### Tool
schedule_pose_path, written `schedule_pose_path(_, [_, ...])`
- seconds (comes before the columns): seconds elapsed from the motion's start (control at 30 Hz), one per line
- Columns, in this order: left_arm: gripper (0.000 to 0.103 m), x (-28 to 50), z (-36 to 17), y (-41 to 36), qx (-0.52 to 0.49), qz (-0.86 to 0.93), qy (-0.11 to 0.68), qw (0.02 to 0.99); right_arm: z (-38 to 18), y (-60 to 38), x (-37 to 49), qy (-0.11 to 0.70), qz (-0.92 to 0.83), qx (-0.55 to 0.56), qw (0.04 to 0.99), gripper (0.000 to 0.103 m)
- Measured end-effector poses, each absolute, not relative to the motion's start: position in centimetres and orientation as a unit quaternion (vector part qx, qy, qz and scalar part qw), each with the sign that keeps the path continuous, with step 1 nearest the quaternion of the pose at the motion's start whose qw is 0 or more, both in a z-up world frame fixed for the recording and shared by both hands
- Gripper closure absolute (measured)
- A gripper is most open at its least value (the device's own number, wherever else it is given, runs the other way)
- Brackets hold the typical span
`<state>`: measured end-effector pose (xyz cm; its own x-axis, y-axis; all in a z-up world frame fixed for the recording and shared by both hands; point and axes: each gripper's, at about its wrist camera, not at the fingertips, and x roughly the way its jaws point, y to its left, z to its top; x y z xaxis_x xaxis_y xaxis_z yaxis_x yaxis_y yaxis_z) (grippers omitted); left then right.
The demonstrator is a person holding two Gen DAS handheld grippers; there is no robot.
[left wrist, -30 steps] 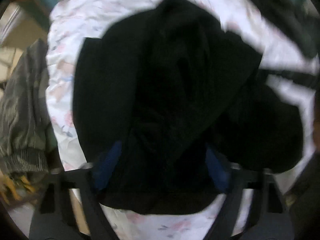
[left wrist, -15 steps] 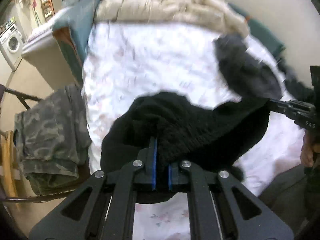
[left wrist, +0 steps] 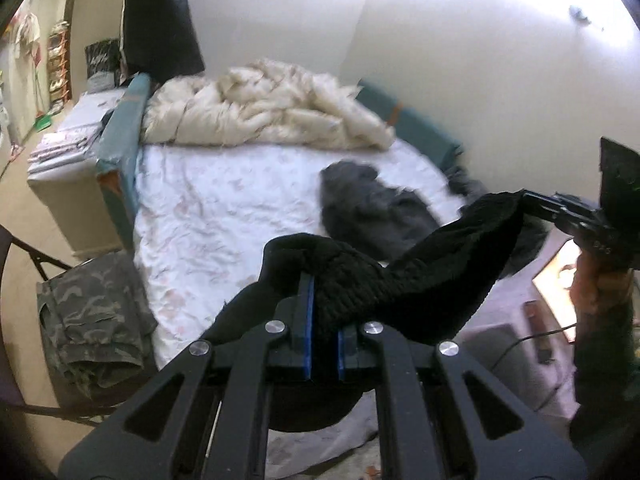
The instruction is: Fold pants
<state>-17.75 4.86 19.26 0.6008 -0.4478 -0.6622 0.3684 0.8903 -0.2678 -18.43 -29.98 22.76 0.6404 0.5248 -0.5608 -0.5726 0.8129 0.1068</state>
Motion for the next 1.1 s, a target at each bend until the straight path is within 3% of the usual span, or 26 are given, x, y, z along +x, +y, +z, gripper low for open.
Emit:
schedule_pose_path(0.17, [0.095,-19.2,21.9,5.5,-0.066,-0.232,0.344,0.907,25.7,-31.2,-21.0,0.265,0.311,-0.025,0.912,0.1])
schedule_pose_path(0.33, [0.094,-14.8,19.8,5.2,-0.058,-0.198,0.37,0.906,22.9,-30.7,-16.7,0.312,0.296,-0.004,0.903,0.1])
schedule_pose_path(0.53, [0.094,-4.2,7.4,4.7,-0.03,-0.127,0.487,0.864,9.0,-28.6,-4.4,0.434,0.267,0.026,0.86,0.1])
schedule_pose_path(0.67, [0.094,2.3,-1.3,5.5,-0.05,-0.086,0.519,0.849,0.9,-27.8,3.2,0.473,0.234,0.059,0.848,0.1])
schedule_pose_path(0.83, [0.093,7.3,-6.9,6.4,-0.055,-0.054,0.494,0.866,-7.2,-25.1,11.7,0.499,0.203,0.068,0.84,0.1])
schedule_pose_path(1.0, [0.093,9.7,-10.8,7.6,-0.037,-0.017,0.517,0.855,-11.7,-23.3,14.9,0.513,0.223,0.056,0.827,0.1])
schedule_pose_path(1.03, [0.089,10.1,-11.3,7.9,-0.044,-0.016,0.522,0.852,-12.1,-23.2,15.1,0.515,0.224,0.056,0.825,0.099])
schedule_pose_path(1.1, [0.065,10.4,-12.3,8.5,-0.048,0.004,0.537,0.842,-13.3,-23.3,15.7,0.521,0.226,0.059,0.821,0.094])
